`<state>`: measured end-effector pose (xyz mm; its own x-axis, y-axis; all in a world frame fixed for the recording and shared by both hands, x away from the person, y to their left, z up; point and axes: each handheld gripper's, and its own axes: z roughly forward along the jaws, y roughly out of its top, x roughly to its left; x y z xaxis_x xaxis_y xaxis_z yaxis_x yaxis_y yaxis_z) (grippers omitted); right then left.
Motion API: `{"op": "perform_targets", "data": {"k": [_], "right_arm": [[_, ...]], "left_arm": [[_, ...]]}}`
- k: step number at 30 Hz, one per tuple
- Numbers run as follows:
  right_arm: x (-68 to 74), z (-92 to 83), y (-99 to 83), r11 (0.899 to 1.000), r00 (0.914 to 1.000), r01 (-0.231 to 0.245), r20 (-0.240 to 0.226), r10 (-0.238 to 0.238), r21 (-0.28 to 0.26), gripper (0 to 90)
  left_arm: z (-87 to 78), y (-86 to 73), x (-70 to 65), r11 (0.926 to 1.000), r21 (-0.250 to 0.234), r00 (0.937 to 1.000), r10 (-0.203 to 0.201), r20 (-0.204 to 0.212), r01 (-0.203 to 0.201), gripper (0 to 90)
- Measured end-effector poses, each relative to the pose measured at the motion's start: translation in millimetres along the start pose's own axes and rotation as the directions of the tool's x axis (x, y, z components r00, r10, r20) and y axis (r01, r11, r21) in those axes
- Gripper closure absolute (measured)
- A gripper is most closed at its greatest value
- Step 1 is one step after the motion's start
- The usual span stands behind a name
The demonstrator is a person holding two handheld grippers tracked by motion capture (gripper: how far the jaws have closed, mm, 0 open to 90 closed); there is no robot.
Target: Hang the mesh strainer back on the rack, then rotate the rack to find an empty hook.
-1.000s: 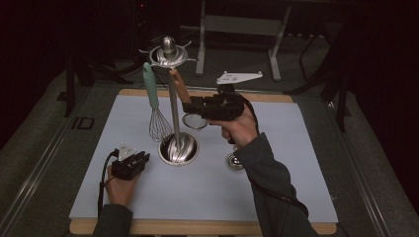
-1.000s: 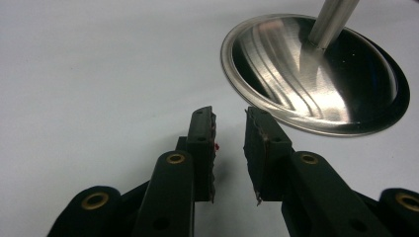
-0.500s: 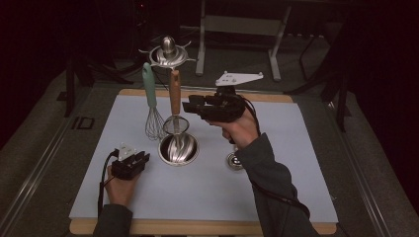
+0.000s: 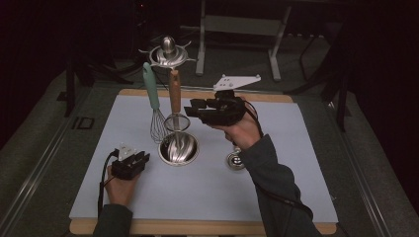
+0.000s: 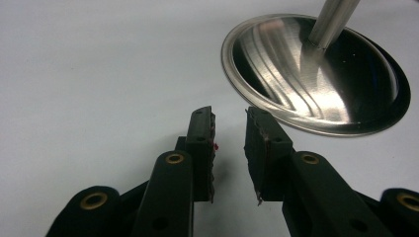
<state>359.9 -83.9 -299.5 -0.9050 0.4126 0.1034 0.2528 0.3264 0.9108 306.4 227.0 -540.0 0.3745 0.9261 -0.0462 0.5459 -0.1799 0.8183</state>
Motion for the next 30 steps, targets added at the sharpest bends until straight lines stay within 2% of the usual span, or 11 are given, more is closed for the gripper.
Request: {"op": "perform_targets", "data": {"k": [7, 11, 20, 30], "right_arm": [[0.9, -0.2, -4.5, 0.998, 0.9987, 0.035, 0.035, -0.036, 0.049, 63.2], [0.0, -1.1, -10.4, 0.993, 0.9964, 0.054, 0.059, -0.061, 0.109, 63.3], [-6.0, -5.2, -22.9, 0.984, 0.9927, 0.064, 0.091, -0.08, 0.169, 62.6], [-17.2, -4.9, -48.8, 0.964, 0.9852, 0.059, 0.141, -0.098, 0.258, 61.9]], "left_arm": [[0.0, 0.0, 0.0, 1.0, 0.0, 1.0, -0.001, 0.0, 0.001, 73.3], [0.2, 0.0, -0.1, 1.0, 0.001, 1.0, 0.001, -0.002, -0.001, 73.3], [0.0, 0.0, -0.1, 1.0, -0.001, 1.0, -0.002, -0.005, 0.002, 73.2], [-1.7, -0.8, 1.9, 0.9995, -0.022, 0.9997, -0.023, -0.002, 0.023, 73.4]]}}
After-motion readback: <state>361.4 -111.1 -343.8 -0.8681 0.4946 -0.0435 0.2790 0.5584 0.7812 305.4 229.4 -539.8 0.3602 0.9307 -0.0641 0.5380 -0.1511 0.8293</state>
